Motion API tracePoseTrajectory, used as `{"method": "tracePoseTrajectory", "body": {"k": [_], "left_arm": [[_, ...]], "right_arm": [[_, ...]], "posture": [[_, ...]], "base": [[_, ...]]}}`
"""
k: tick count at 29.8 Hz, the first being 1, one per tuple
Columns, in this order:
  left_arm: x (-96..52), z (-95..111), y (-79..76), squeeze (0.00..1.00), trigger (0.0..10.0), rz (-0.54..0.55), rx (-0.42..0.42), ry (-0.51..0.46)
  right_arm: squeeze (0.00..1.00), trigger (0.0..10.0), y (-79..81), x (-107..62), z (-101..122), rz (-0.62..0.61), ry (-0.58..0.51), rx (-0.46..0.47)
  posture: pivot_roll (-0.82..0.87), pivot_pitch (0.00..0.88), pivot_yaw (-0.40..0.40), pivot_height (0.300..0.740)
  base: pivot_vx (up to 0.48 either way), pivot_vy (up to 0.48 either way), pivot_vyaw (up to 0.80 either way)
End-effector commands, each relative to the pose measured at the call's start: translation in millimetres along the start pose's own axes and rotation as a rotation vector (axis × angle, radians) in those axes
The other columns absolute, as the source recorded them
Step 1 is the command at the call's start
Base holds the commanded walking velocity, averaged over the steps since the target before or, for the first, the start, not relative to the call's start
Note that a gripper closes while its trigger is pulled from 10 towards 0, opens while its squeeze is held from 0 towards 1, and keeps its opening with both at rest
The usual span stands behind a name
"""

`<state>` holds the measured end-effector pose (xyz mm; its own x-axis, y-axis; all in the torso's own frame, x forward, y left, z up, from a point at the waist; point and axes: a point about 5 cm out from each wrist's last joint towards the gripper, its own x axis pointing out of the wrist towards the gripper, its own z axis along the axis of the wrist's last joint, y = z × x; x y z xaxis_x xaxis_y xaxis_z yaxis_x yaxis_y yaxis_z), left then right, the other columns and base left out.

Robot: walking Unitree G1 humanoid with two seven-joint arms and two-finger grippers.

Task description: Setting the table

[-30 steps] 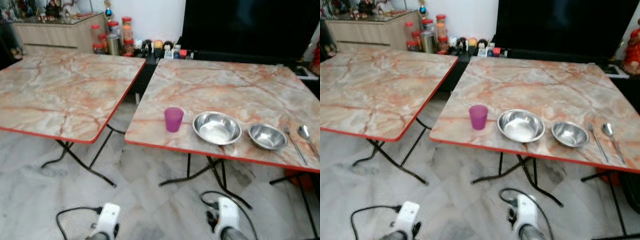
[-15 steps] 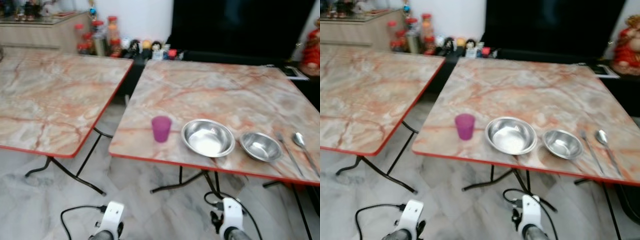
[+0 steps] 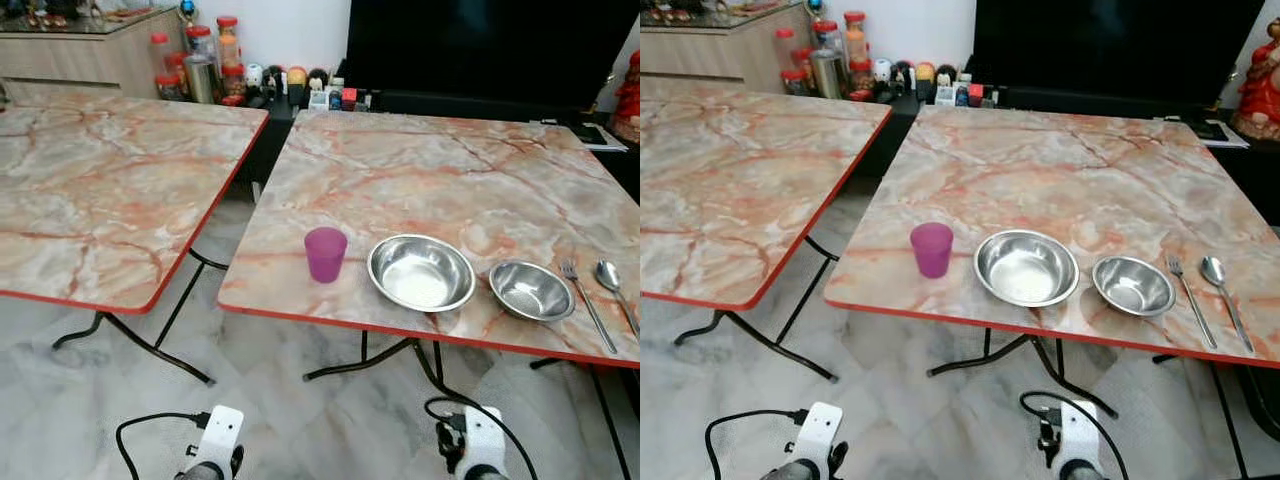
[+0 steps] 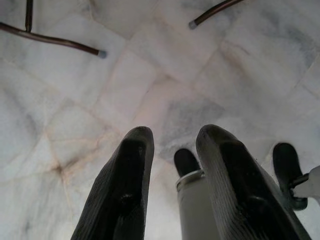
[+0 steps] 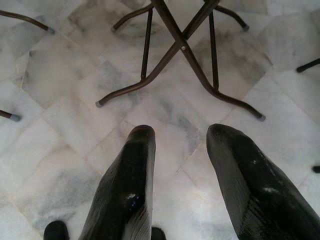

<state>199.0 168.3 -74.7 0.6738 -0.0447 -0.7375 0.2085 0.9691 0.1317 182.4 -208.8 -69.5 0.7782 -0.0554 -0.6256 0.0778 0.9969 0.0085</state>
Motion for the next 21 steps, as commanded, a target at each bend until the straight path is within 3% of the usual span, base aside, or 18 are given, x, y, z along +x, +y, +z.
{"method": "tracePoseTrajectory", "body": {"k": [1,3,8,12,14,21], "left_arm": [[-0.3,-1.5,-0.8,0.00,10.0,-0.010,0.004,0.007],[-0.8,-3.4,-1.7,0.00,10.0,-0.018,0.011,0.011],[-1.4,-5.3,-1.9,0.00,10.0,-0.026,0.023,0.016],[-1.8,-6.4,-1.4,0.00,10.0,-0.041,0.049,0.020],[-1.9,-6.5,-1.3,0.00,10.0,-0.043,0.053,0.020],[-1.4,-4.7,-0.5,0.00,10.0,-0.047,0.068,0.016]], "right_arm": [[0.00,10.0,-3.8,-0.7,6.9,0.002,-0.056,-0.019],[0.00,10.0,-10.3,-12.2,7.3,0.012,-0.154,-0.059],[0.00,10.0,-12.9,-24.9,19.3,0.013,-0.281,-0.101],[0.00,10.0,-6.6,-40.7,57.3,0.031,-0.465,-0.142],[0.00,10.0,-4.9,-43.0,62.3,0.037,-0.485,-0.152],[0.00,10.0,13.6,-51.3,111.4,0.075,-0.646,-0.131]], "posture": [[-0.05,0.000,-0.028,0.736],[-0.07,0.000,-0.025,0.736],[-0.10,0.000,-0.015,0.736],[-0.12,0.000,-0.009,0.736],[-0.12,0.000,-0.009,0.736],[-0.12,0.000,-0.006,0.736]], "base": [[0.000,0.000,0.00],[0.000,0.000,0.00],[0.000,0.000,0.00],[0.000,0.000,0.00],[0.000,0.000,0.00],[0.000,0.000,0.00]]}}
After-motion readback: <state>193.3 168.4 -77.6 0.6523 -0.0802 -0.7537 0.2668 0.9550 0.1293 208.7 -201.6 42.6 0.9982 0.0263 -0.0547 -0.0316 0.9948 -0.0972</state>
